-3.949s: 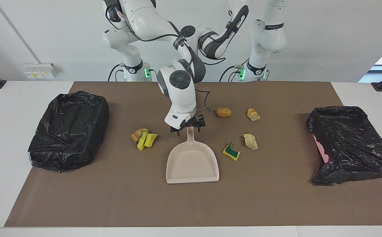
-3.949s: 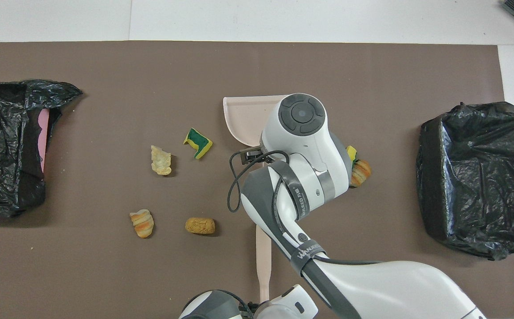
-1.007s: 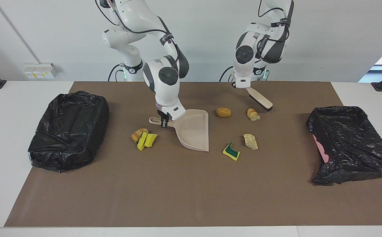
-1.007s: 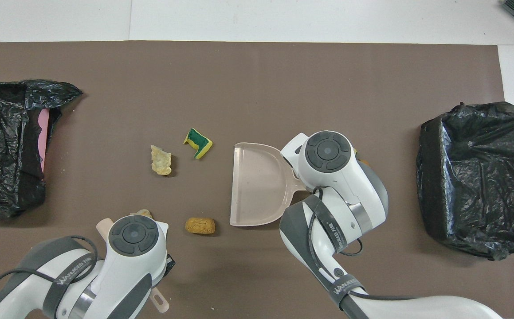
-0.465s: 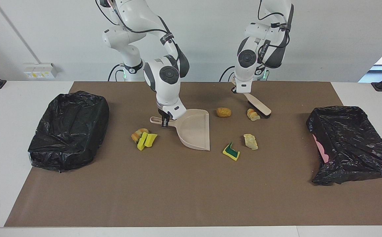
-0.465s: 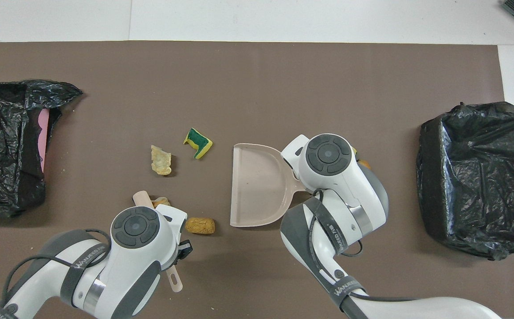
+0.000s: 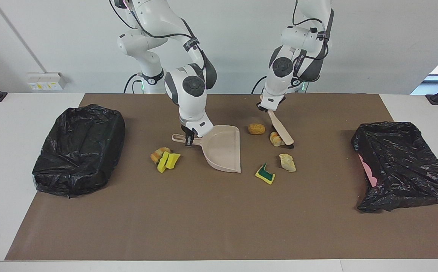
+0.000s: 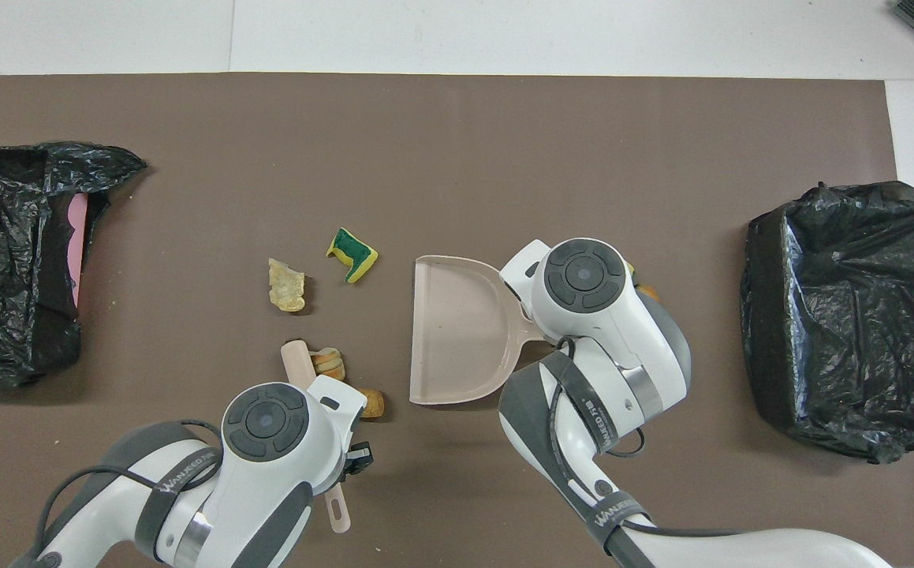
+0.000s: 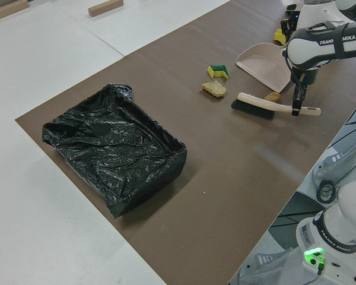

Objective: Sweep and dump trash in bin
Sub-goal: 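Sweep the bread pieces into the dustpan with the brush in the left gripper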

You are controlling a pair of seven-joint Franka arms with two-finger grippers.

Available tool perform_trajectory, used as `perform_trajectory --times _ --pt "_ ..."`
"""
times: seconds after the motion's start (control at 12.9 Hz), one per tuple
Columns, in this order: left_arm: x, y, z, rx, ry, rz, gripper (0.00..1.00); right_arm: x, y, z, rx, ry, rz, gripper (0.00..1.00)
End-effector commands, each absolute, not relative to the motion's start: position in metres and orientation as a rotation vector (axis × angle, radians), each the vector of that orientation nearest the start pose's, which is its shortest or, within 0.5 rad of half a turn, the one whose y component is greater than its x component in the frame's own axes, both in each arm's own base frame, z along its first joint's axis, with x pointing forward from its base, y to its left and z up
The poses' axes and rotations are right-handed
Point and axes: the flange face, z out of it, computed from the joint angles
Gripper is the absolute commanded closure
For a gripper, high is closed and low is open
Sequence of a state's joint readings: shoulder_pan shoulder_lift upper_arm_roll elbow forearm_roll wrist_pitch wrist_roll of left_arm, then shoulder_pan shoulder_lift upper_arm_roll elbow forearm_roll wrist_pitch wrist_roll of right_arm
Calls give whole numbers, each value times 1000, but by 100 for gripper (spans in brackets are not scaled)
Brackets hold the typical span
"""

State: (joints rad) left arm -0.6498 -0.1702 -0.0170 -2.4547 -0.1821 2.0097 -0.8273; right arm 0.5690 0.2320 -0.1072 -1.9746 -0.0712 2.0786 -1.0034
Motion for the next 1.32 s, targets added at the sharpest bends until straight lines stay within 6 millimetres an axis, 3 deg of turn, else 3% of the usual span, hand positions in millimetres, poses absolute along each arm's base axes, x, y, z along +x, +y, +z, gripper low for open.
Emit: perform_trajectory --times 0.0,0.39,0.7,0.93,1.24 --pt "320 -289 344 -2979 -578 481 100 518 253 340 -2352 -2169 230 100" --pt "317 -301 347 -2891 -994 509 100 518 253 340 -2355 -2166 230 100" --pt "297 -327 351 -2836 -1192 560 100 519 251 340 -2360 -2160 228 100" --pt "310 -334 352 -2902 -1280 483 100 518 247 335 -2331 -2216 216 100" --pt "341 -325 348 -2982 -1298 410 100 517 247 335 -2331 -2216 221 100"
